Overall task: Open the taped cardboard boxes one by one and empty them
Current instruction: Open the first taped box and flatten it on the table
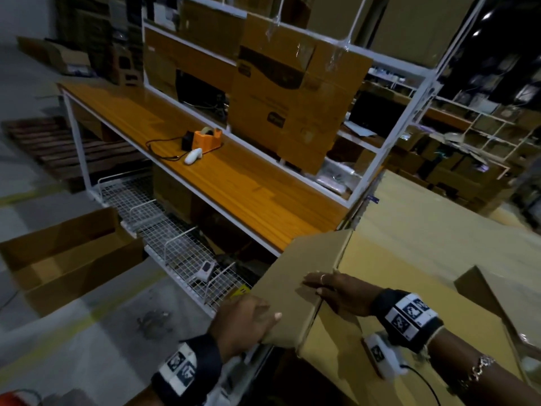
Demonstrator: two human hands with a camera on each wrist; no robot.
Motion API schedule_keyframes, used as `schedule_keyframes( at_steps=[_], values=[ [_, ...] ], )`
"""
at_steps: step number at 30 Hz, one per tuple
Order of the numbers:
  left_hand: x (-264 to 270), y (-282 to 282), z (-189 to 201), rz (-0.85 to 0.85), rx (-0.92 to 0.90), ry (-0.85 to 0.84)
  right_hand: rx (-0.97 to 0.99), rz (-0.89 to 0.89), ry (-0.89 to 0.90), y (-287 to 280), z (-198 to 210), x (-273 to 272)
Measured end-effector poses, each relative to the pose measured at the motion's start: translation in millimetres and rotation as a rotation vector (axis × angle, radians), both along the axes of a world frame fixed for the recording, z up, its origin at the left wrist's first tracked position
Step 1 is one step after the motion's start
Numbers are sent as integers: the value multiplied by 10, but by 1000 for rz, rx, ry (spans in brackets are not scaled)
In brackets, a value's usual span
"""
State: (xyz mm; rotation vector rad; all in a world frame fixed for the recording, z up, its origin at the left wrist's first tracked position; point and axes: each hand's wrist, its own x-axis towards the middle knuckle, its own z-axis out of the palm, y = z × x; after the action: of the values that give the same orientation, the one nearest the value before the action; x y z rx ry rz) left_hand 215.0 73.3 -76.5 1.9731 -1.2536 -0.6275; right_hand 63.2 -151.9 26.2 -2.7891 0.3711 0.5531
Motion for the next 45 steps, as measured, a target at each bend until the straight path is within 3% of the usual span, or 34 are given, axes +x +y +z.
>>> schedule_keyframes(
  at_steps=[2, 4, 7, 11, 15, 19, 24, 28, 33, 37, 45],
  values=[
    [-189, -156, 210, -51, -71, -26, 81, -143, -60, -86, 62, 15],
    [-410, -274, 356, -80, -31, -19, 121, -226, 15, -264, 39, -26],
    [-671, -385, 337, -68, 59, -57, 111, -116, 34, -438, 65, -75],
    [-752, -459, 149, -58, -53, -49, 17, -55, -39, -520, -32, -112],
    [-744, -464, 33, -54, -110, -12, -5, 96, -69, -583, -110, -166],
    [-517, -507, 264, -171, -63, 11, 6, 129, -72, -750, -78, -143],
    [-261, -897, 606, -173, 3, -131, -69, 142, -52, -1130, 46, -25],
    [-254, -1378, 657, -214, 101, -232, -99, 169, 2, -1395, -34, 41],
    [-192, -1668, 526, -362, 167, -210, -42, 159, -41, -1557, -223, 18],
    [-161, -1724, 496, -368, 210, -182, -14, 149, -139, -1573, -325, -25],
    [-192, -1715, 647, -443, 99, -261, 4, 39, -164, -1329, 10, -153]
  ],
)
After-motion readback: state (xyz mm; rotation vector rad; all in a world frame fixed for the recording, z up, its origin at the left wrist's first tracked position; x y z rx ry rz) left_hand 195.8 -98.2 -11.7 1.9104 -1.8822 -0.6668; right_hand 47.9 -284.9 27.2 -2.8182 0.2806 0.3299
